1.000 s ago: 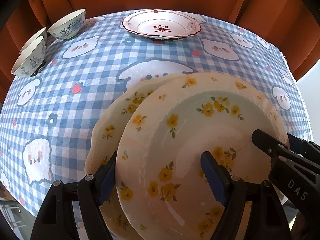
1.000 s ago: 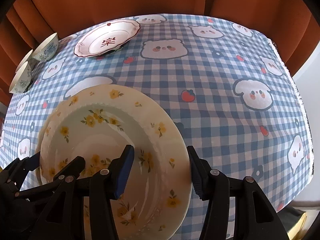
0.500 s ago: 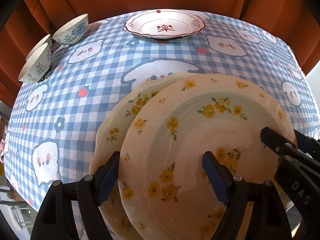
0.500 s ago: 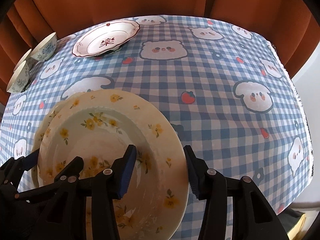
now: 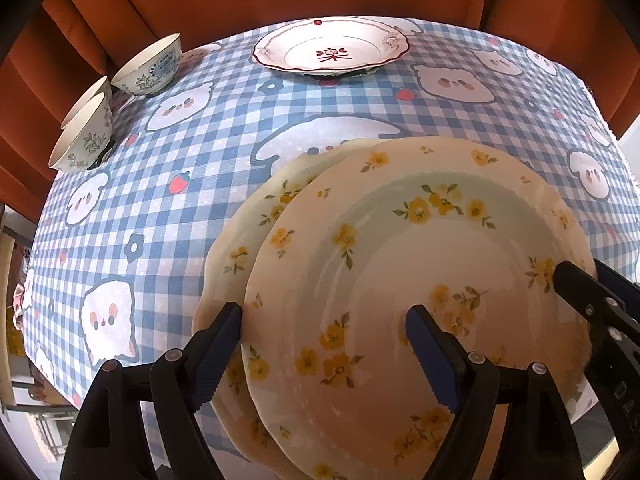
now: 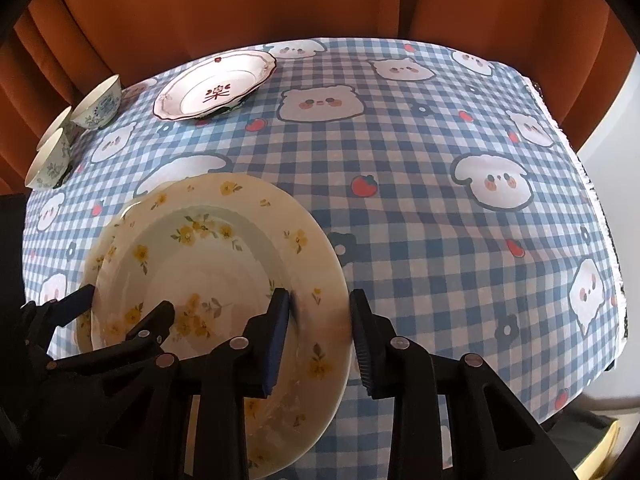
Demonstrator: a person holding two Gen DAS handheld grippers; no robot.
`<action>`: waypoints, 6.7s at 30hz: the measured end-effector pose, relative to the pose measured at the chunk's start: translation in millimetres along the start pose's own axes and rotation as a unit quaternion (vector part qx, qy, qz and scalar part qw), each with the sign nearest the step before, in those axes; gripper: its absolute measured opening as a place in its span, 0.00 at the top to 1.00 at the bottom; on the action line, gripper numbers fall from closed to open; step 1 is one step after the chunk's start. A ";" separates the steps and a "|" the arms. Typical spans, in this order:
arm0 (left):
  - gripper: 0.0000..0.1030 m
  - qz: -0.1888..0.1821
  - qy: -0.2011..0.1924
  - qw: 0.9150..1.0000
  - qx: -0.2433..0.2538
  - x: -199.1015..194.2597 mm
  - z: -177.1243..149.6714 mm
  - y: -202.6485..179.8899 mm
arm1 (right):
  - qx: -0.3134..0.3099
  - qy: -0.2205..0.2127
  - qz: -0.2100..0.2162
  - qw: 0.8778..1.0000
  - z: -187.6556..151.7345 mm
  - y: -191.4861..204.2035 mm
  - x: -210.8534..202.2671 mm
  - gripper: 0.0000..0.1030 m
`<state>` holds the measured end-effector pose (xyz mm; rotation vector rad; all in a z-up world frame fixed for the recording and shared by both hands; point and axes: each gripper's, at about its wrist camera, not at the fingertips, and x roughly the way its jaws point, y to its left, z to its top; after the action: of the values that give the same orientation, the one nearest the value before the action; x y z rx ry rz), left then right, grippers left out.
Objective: Organize plates and bowls
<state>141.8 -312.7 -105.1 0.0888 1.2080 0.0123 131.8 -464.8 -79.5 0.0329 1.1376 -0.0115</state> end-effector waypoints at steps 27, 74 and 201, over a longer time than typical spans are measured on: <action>0.17 -0.043 -0.008 0.998 0.041 -12.6 -4.0 30.3 | 0.027 0.033 -0.043 0.998 -7.0 29.5 11.4 0.63; 0.18 0.013 -0.092 0.995 -0.037 49.2 216.2 74.7 | 0.006 -0.083 0.010 0.996 220.0 66.2 62.1 0.36; 0.31 -0.082 -0.105 0.988 0.077 -77.5 52.8 77.0 | 0.059 -0.065 -0.056 0.995 65.2 102.0 -66.2 0.57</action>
<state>166.5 -243.6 -8.5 0.1221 1.0014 -0.2289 165.8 -365.4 9.9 0.0734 1.0054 -0.1783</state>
